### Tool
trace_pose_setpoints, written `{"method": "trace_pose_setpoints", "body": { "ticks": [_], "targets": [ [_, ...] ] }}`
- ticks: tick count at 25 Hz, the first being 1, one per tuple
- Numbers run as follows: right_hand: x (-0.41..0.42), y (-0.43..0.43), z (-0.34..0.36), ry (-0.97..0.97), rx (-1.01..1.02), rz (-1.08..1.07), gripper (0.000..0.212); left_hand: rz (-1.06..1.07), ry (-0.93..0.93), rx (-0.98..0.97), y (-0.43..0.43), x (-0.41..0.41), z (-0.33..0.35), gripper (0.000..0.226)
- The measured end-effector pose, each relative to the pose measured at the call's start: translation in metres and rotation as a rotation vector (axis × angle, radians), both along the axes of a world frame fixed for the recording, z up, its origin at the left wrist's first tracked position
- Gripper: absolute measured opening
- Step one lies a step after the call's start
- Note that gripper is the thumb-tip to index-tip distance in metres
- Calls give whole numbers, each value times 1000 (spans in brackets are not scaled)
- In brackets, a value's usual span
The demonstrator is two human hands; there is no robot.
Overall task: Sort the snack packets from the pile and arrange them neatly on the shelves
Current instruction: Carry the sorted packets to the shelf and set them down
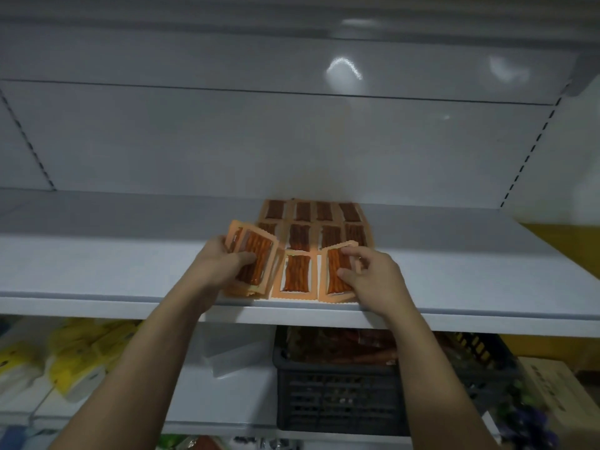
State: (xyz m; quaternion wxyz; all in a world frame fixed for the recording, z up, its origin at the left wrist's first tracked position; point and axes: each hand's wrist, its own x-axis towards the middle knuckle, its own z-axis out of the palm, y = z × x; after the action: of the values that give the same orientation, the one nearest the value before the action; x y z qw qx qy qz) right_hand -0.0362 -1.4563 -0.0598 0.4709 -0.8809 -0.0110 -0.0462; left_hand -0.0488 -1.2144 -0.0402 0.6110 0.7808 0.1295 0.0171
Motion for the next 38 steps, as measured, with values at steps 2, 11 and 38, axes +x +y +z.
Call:
{"method": "trace_pose_setpoints", "body": {
  "ticks": [2, 11, 38],
  "targets": [
    [3, 2, -1, 2, -132, 6, 42, -26, 26, 74, -1, 3, -3, 21],
    [11, 5, -17, -58, -356, -2, 38, 48, -44, 42, -12, 2, -3, 21],
    [26, -39, -18, -74, -137, -197, 24, 13, -168, -273, -67, -1, -7, 43]
  ]
}}
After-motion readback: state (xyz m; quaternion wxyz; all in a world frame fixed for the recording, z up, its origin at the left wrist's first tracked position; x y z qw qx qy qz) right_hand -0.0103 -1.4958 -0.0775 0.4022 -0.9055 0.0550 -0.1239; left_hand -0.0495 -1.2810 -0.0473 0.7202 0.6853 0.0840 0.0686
